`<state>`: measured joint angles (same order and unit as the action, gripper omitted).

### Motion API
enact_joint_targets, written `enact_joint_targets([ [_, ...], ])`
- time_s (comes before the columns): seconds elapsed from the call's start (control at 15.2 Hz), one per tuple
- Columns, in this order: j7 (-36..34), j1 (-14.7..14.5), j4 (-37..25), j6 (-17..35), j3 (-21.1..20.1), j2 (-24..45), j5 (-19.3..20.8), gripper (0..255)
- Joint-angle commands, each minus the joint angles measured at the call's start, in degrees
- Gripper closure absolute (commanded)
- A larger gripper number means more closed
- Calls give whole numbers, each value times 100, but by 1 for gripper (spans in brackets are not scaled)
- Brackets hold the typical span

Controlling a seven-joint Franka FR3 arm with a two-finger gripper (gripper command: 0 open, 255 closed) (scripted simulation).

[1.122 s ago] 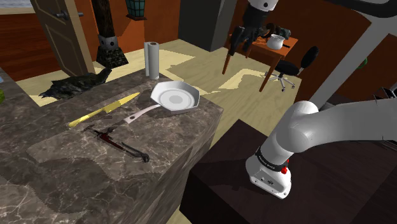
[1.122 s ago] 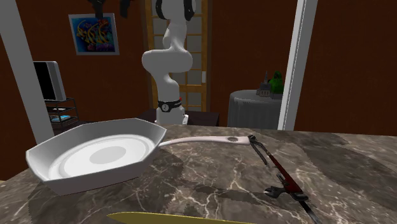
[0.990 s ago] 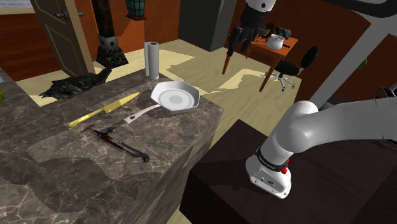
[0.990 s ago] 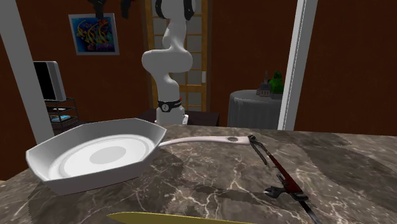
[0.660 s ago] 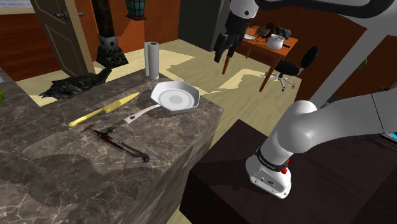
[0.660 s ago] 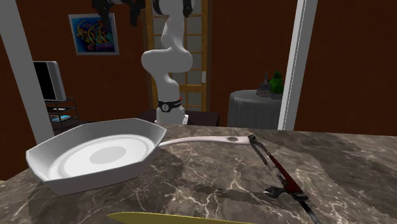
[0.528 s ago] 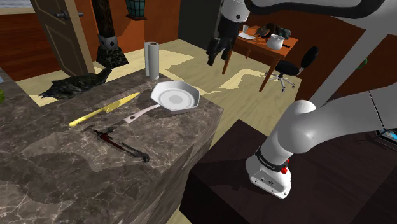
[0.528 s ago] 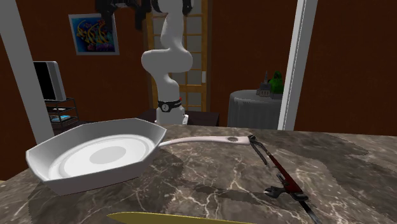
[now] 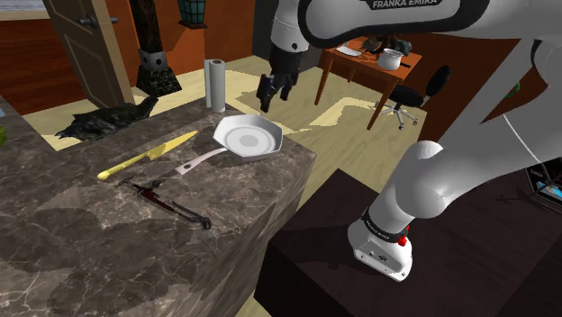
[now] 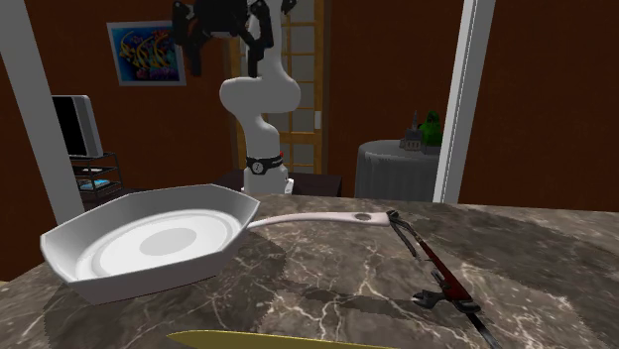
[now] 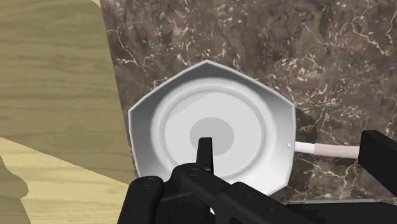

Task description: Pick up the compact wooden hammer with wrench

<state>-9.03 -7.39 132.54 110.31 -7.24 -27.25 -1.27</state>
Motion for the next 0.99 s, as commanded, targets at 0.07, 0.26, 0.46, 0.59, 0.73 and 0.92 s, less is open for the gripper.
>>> enact_joint_targets([
  [0.07, -92, -129, -128, 307, -215, 481, -28, 0],
  [0.26, -191, -245, -317, 562, -426, 976, -14, 0],
  [0.46, -304, -358, -547, 787, -630, 1488, 43, 0],
  [0.59, -387, -433, -723, 919, -761, 1838, 107, 0],
  [0.73, -478, -512, -918, 1035, -885, 2194, 191, 0],
  [0.92, -624, -644, -1243, 1177, -1052, 2739, 355, 0],
])
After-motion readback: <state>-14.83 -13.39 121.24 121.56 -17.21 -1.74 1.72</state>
